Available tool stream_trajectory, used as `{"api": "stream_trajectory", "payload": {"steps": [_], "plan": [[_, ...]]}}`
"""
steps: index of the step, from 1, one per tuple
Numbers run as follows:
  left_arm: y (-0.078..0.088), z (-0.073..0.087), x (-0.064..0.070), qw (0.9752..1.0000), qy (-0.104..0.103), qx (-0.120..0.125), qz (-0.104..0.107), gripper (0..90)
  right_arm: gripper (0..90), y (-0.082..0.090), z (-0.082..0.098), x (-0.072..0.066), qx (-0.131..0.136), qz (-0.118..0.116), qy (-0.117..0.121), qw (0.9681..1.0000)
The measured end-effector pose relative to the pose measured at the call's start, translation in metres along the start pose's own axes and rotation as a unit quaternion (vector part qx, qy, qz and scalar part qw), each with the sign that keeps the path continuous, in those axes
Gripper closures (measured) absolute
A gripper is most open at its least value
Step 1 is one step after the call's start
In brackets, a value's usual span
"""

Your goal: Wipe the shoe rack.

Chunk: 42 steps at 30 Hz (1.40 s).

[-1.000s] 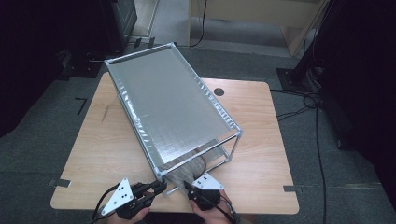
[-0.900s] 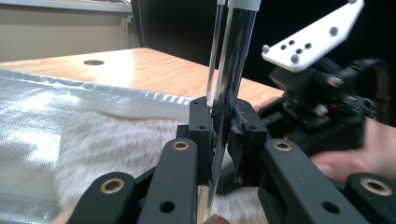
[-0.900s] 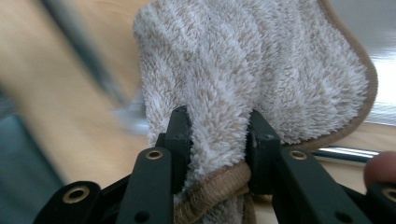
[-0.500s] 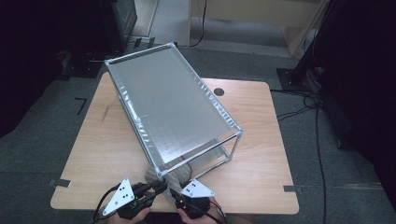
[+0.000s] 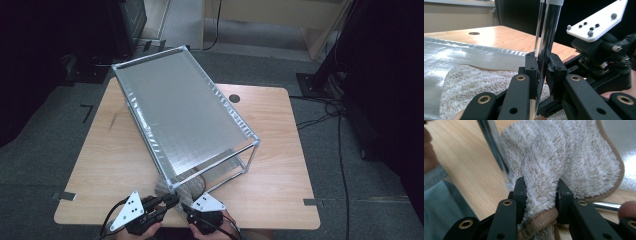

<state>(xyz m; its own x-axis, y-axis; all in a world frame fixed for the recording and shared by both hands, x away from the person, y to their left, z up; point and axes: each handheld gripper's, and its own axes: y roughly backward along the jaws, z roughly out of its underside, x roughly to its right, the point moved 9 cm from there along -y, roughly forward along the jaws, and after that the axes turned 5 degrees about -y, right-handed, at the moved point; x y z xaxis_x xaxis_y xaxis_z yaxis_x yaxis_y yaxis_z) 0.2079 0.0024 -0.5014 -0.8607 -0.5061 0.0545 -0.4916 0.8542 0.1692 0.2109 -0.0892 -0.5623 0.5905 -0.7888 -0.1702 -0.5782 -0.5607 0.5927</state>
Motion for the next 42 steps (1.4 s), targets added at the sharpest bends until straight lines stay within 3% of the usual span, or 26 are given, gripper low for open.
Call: {"api": "stream_trajectory", "payload": {"steps": [1,5,12,15,24,33,38,42], "plan": [[0.000,0.000,-0.001,1.0000,0.002,0.001,-0.001,74.8,69.0,-0.001,0.001,0.002,-0.001,0.001,-0.002,1.0000],[0.011,-0.011,-0.004,0.9998,0.006,0.021,-0.001,69.4,69.0,0.000,0.001,0.005,-0.003,0.004,-0.004,1.0000],[0.023,-0.037,-0.003,0.9988,-0.009,0.049,0.000,70.7,69.0,0.003,-0.002,0.003,0.003,0.004,0.001,1.0000],[0.030,-0.053,-0.002,0.9979,-0.002,0.064,0.014,71.0,69.0,0.006,-0.003,0.002,0.005,0.004,0.002,1.0000],[0.025,-0.054,0.000,0.9993,-0.002,0.035,0.014,77.4,69.0,0.013,-0.009,-0.005,0.021,-0.002,-0.001,0.9998],[0.024,-0.057,0.000,0.9996,-0.007,0.027,0.008,79.2,69.0,0.038,-0.037,-0.022,0.072,-0.021,0.013,0.9971],[0.023,-0.057,0.000,0.9995,-0.008,0.029,0.006,79.4,69.0,0.052,-0.050,-0.025,0.097,-0.024,0.011,0.9950],[0.023,-0.056,0.001,0.9996,-0.008,0.028,0.005,79.5,69.0,0.051,-0.047,-0.025,0.085,-0.024,0.012,0.9961]]}}
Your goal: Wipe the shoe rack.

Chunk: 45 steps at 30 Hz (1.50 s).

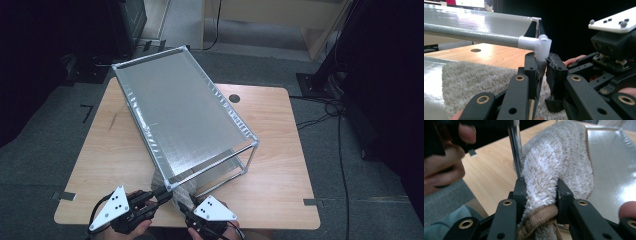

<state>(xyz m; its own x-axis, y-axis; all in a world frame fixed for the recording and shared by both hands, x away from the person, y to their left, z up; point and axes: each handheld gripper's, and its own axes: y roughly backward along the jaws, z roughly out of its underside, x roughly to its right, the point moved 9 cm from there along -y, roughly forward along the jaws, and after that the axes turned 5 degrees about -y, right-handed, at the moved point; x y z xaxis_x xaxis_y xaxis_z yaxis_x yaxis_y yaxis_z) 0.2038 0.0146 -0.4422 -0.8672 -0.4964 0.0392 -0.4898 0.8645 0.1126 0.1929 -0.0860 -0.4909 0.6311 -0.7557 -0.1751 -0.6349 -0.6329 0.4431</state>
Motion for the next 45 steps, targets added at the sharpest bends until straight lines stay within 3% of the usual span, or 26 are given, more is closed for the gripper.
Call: {"api": "stream_trajectory", "payload": {"steps": [2,6,12,13,14,16,17,18,19,21,22,26,29,30,31,33,35,37,38,39,40,41,42,43,44,45], "plan": [[0.000,0.000,0.000,1.0000,-0.001,0.001,-0.001,79.5,69.1,-0.009,0.015,0.003,-0.030,0.004,0.003,0.9995],[0.000,0.001,0.000,1.0000,-0.001,0.002,0.001,79.5,69.1,-0.019,0.032,0.009,-0.061,0.008,0.001,0.9981],[0.000,0.001,0.000,1.0000,-0.003,0.005,0.001,79.6,69.1,-0.016,0.036,0.029,-0.064,0.029,-0.009,0.9975],[0.001,0.002,0.000,1.0000,-0.003,0.006,0.002,79.5,69.1,-0.008,0.038,0.042,-0.062,0.041,-0.012,0.9972],[0.001,0.002,0.000,1.0000,-0.003,0.006,0.002,79.5,69.1,-0.008,0.038,0.042,-0.062,0.041,-0.012,0.9972],[0.001,0.002,0.000,1.0000,-0.003,0.008,0.003,79.5,69.1,0.002,0.037,0.057,-0.055,0.053,-0.015,0.9970],[0.001,0.002,0.000,0.9999,-0.003,0.012,0.005,79.4,69.2,0.014,0.036,0.075,-0.044,0.067,-0.024,0.9965],[0.001,0.002,0.000,0.9999,-0.003,0.012,0.005,79.1,69.2,0.014,0.036,0.075,-0.044,0.067,-0.024,0.9965],[0.001,0.004,0.000,0.9998,-0.008,0.016,0.007,78.5,69.3,0.025,0.037,0.094,-0.037,0.080,-0.034,0.9956],[0.000,0.007,0.000,0.9999,-0.008,0.013,0.008,75.6,69.2,0.038,0.039,0.109,-0.031,0.091,-0.043,0.9944],[-0.001,0.010,-0.001,0.9999,-0.009,0.008,0.006,75.6,69.2,0.038,0.039,0.109,-0.031,0.091,-0.043,0.9944],[-0.006,0.024,-0.002,0.9999,-0.002,-0.009,-0.007,70.8,69.3,0.063,0.045,0.132,-0.026,0.106,-0.041,0.9932],[-0.009,0.031,-0.002,0.9997,-0.005,-0.020,-0.009,76.4,69.3,0.082,0.052,0.154,-0.028,0.111,-0.051,0.9921],[-0.010,0.032,-0.001,0.9998,-0.003,-0.020,-0.007,76.4,69.3,0.082,0.052,0.154,-0.028,0.111,-0.051,0.9921],[-0.011,0.033,0.000,0.9997,-0.006,-0.021,-0.006,79.4,69.2,0.090,0.057,0.168,-0.031,0.113,-0.060,0.9913],[-0.011,0.033,0.000,0.9997,-0.007,-0.022,-0.007,79.9,69.2,0.093,0.059,0.175,-0.032,0.116,-0.065,0.9906],[-0.011,0.033,-0.001,0.9997,-0.009,-0.022,-0.008,80.4,69.3,0.106,0.065,0.196,-0.030,0.135,-0.086,0.9867],[-0.010,0.033,-0.002,0.9997,-0.009,-0.021,-0.009,80.5,69.3,0.114,0.068,0.209,-0.027,0.149,-0.099,0.9835],[-0.010,0.033,-0.002,0.9997,-0.009,-0.021,-0.009,80.5,69.3,0.114,0.068,0.209,-0.027,0.149,-0.099,0.9835],[-0.010,0.033,-0.003,0.9997,-0.010,-0.022,-0.011,80.6,69.4,0.122,0.071,0.221,-0.030,0.172,-0.107,0.9789],[-0.010,0.033,-0.003,0.9997,-0.010,-0.022,-0.011,80.6,69.4,0.122,0.071,0.221,-0.030,0.172,-0.107,0.9789],[-0.008,0.033,-0.004,0.9996,-0.009,-0.021,-0.013,80.7,69.6,0.127,0.074,0.232,-0.031,0.191,-0.114,0.9744],[-0.008,0.033,-0.004,0.9996,-0.009,-0.021,-0.013,80.6,69.6,0.127,0.074,0.232,-0.031,0.191,-0.114,0.9744],[-0.007,0.033,-0.005,0.9996,-0.010,-0.021,-0.014,80.6,69.7,0.129,0.076,0.237,-0.032,0.200,-0.118,0.9721],[-0.006,0.033,-0.006,0.9996,-0.008,-0.021,-0.016,80.6,69.8,0.132,0.077,0.246,-0.030,0.219,-0.124,0.9673],[-0.005,0.033,-0.007,0.9996,-0.009,-0.021,-0.018,80.6,69.8,0.132,0.077,0.246,-0.030,0.219,-0.124,0.9673]]}}
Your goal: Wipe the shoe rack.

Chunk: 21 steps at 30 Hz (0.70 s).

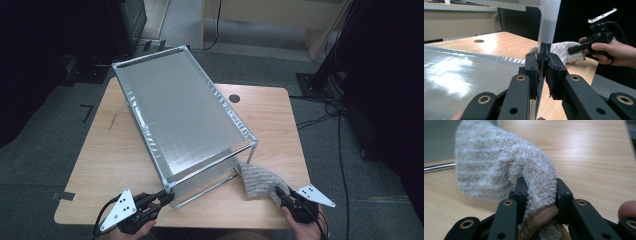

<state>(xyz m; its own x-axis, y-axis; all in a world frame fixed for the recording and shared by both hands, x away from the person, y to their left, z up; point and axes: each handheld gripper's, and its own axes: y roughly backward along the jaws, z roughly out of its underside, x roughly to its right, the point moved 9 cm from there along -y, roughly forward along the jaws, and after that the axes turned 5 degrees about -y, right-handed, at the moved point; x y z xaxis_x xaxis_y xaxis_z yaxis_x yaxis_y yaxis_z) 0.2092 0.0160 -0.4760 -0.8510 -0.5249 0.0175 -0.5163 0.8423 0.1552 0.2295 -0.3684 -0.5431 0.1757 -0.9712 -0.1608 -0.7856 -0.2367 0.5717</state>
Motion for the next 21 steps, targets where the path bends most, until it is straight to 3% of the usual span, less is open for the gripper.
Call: {"api": "stream_trajectory", "payload": {"steps": [2,4,6,10,16,18,19,21], "plan": [[0.002,0.000,-0.002,1.0000,0.002,0.002,-0.003,80.7,69.8,0.001,-0.004,0.011,0.004,0.031,-0.007,0.9995],[0.005,0.001,-0.004,1.0000,0.005,0.003,-0.007,80.6,69.9,0.002,-0.006,0.014,0.008,0.038,-0.013,0.9992],[0.007,0.001,-0.007,0.9999,0.007,0.005,-0.010,80.6,70.0,0.002,-0.013,0.024,0.022,0.066,-0.024,0.9973],[0.012,0.002,-0.011,0.9999,0.008,0.006,-0.014,80.6,69.6,-0.005,-0.018,0.026,0.032,0.084,-0.040,0.9951],[0.014,0.002,-0.012,0.9999,0.007,0.008,-0.012,80.6,64.1,-0.026,-0.017,0.019,0.037,0.086,-0.033,0.9951],[0.016,0.003,-0.013,0.9999,0.006,0.008,-0.011,80.5,55.0,-0.031,-0.019,0.014,0.044,0.084,-0.031,0.9950],[0.016,0.003,-0.013,0.9998,0.010,0.011,-0.010,79.3,44.4,-0.029,-0.026,0.005,0.063,0.072,-0.024,0.9951],[0.018,0.007,-0.015,0.9998,0.014,0.004,-0.012,75.1,36.7,-0.022,-0.034,-0.005,0.085,0.064,-0.013,0.9942]]}}
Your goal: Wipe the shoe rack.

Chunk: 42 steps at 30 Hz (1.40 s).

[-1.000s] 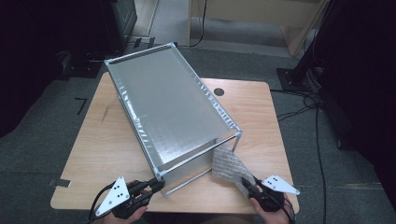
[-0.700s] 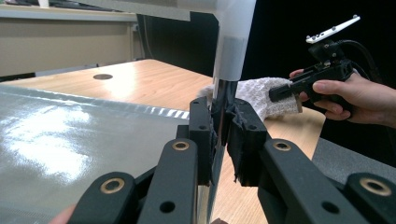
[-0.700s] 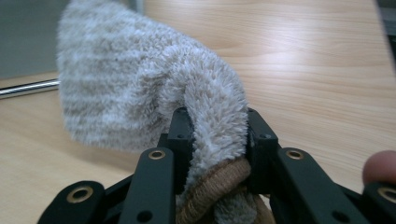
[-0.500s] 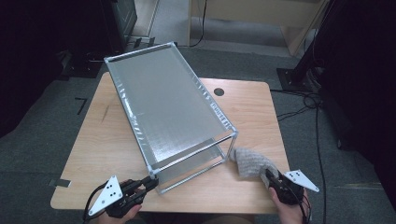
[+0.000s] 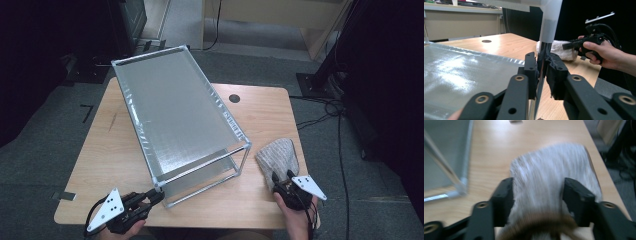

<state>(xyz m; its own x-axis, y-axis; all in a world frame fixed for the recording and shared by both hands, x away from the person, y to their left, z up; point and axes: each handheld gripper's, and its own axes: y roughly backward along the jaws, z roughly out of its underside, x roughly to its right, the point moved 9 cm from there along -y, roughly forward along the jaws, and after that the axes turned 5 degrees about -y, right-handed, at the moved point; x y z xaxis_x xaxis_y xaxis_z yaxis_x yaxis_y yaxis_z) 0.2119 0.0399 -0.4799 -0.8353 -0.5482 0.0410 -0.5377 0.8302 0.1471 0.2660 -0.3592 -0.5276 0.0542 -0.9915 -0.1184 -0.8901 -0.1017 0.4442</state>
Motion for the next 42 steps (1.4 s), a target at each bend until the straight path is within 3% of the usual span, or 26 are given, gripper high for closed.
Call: {"api": "stream_trajectory", "payload": {"steps": [1,3,6,7,8,9,12,13,18,19,20,21,23,27,34,36,38,42], "plan": [[0.000,0.000,0.000,1.0000,0.000,0.000,0.000,72.5,36.7,0.000,0.000,0.000,0.000,0.000,0.000,1.0000],[0.001,0.004,-0.001,1.0000,-0.001,-0.005,-0.003,70.7,36.6,0.010,-0.010,-0.020,0.024,-0.036,0.005,0.9990],[0.002,0.011,-0.002,0.9999,0.003,-0.013,-0.001,71.4,41.9,0.011,-0.011,-0.049,0.022,-0.082,0.021,0.9962],[0.002,0.011,-0.002,0.9999,0.003,-0.013,-0.001,71.9,41.9,0.011,-0.011,-0.049,0.022,-0.082,0.021,0.9962],[0.000,0.015,-0.001,0.9998,0.006,-0.020,0.002,73.0,45.0,0.006,-0.009,-0.066,0.014,-0.084,0.035,0.9957],[-0.002,0.017,0.000,0.9997,0.008,-0.025,0.002,73.8,47.3,0.002,-0.009,-0.073,0.008,-0.083,0.036,0.9959],[-0.005,0.023,0.001,0.9993,0.002,-0.037,0.003,75.8,51.5,-0.006,-0.010,-0.084,0.001,-0.080,0.035,0.9962],[-0.007,0.026,0.002,0.9990,-0.006,-0.043,-0.001,76.4,56.6,-0.014,-0.012,-0.092,-0.002,-0.089,0.026,0.9957],[-0.007,0.027,0.002,0.9991,-0.002,-0.042,0.000,79.6,61.4,-0.030,-0.018,-0.096,-0.002,-0.084,0.008,0.9964],[-0.007,0.027,0.002,0.9991,-0.003,-0.042,-0.002,80.2,70.0,-0.035,-0.018,-0.100,-0.004,-0.097,-0.001,0.9952],[-0.007,0.027,0.003,0.9991,-0.005,-0.041,0.000,80.2,70.0,-0.035,-0.018,-0.100,-0.004,-0.097,-0.001,0.9952],[-0.008,0.027,0.005,0.9991,-0.006,-0.042,0.005,80.4,78.5,-0.039,-0.017,-0.105,-0.004,-0.098,0.007,0.9951],[-0.009,0.027,0.008,0.9990,-0.008,-0.044,0.008,80.5,80.0,-0.043,-0.018,-0.107,0.000,-0.089,0.009,0.9960],[-0.012,0.026,0.016,0.9986,-0.015,-0.047,0.017,80.7,80.0,-0.052,-0.022,-0.107,-0.004,-0.096,-0.005,0.9954],[-0.020,0.027,0.032,0.9980,-0.018,-0.048,0.036,80.6,80.0,-0.073,-0.033,-0.111,-0.002,-0.091,0.005,0.9959],[-0.024,0.027,0.039,0.9977,-0.019,-0.047,0.045,80.6,76.7,-0.082,-0.037,-0.113,-0.007,-0.102,0.004,0.9947],[-0.030,0.026,0.047,0.9974,-0.028,-0.047,0.048,80.8,64.7,-0.083,-0.038,-0.114,-0.011,-0.110,-0.012,0.9938],[-0.037,0.025,0.048,0.9978,-0.019,-0.045,0.045,80.5,52.6,-0.070,-0.031,-0.117,-0.006,-0.114,-0.007,0.9935]]}}
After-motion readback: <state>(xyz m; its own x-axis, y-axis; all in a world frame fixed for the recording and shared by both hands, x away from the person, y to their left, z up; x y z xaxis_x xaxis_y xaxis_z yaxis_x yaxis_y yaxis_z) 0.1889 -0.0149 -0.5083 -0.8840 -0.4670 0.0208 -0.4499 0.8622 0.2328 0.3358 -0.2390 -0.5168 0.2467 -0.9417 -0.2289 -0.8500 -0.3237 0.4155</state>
